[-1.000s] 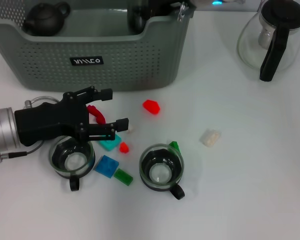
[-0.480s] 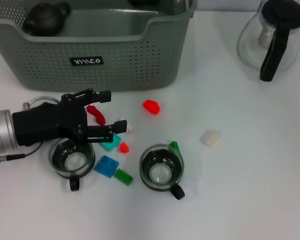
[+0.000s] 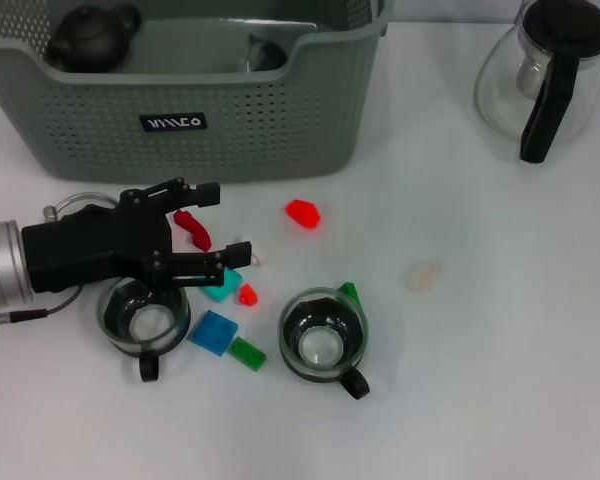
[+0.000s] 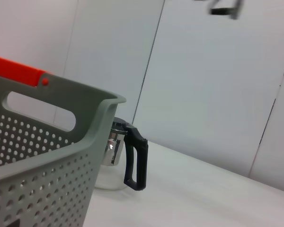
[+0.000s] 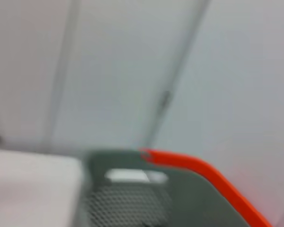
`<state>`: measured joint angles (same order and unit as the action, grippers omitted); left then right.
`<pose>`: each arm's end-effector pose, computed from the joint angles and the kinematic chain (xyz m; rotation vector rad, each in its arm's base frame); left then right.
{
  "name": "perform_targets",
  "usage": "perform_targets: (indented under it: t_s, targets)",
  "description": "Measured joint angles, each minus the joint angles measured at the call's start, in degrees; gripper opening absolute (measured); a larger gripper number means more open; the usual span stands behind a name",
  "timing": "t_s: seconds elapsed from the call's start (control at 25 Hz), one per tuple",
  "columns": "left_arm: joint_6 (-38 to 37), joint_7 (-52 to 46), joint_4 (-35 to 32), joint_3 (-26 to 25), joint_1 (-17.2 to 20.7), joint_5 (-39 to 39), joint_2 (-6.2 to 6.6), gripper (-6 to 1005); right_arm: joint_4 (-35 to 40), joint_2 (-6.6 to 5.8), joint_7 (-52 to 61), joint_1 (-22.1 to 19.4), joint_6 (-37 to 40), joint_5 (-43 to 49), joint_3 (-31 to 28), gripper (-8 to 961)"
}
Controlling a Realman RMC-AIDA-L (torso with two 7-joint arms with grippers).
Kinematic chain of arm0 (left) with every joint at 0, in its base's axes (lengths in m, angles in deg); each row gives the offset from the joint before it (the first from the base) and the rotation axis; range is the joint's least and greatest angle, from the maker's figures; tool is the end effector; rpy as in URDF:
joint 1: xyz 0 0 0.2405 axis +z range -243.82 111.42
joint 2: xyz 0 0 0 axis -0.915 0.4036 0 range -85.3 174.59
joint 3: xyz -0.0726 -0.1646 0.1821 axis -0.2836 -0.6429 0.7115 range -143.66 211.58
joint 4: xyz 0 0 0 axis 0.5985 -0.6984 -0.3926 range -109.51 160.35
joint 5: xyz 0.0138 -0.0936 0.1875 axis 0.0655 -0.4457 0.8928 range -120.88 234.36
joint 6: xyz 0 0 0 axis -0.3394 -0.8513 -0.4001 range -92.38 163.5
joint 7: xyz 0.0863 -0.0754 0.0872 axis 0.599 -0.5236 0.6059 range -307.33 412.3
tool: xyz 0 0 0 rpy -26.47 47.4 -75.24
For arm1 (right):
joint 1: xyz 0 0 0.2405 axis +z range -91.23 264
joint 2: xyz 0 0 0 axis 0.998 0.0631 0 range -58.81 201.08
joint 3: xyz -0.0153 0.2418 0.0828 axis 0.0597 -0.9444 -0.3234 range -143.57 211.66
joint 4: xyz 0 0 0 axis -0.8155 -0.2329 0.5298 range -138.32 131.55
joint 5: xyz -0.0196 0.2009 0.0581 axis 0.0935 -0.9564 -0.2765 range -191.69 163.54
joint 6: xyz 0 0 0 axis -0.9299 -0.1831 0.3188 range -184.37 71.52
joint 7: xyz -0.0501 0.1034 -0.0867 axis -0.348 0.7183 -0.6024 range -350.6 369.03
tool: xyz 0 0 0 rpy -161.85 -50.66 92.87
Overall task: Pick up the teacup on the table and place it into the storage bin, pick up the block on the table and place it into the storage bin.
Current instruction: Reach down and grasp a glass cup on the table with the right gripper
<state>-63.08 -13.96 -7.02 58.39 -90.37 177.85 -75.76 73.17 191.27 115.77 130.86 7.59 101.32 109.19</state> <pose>-0.2986 0.2733 -0.0023 -2.6466 -0.6255 -0.8671 0.0211 0.4051 0.0113 -2.6342 -0.1707 0.4319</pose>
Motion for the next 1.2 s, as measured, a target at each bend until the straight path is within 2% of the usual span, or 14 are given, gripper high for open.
perform_targets:
  t_s: [0.2,0.32,0.44,0.72,1.2]
  targets:
    - [-0.56,0.45,-0.32,0.34,0.31,0.57,0.0,948,5.51,-0.23,0.07,-6.39,14.8,-9.19,-3.35,658]
    - [-0.87,0.58,-0.55,0.5,0.86,0.68,0.35,948,5.52,-0.16,0.35,-8.02,24.54,-10.7,-7.37,657]
    - [-1.38,0.59,-0.6,0.44,1.11,0.7,0.66,948,4.76,-0.07,0.73,-9.4,30.48,-10.8,-9.57,655]
    - [-1.96,0.62,-0.61,-0.09,1.62,0.5,0.95,948,3.9,0.01,1.1,-13.49,32.84,-10.42,-8.44,653]
    - [-1.8,0.62,-0.55,-0.08,2.22,0.33,0.89,948,2.39,0.05,-0.09,-14.01,33.22,-7.92,-3.71,654]
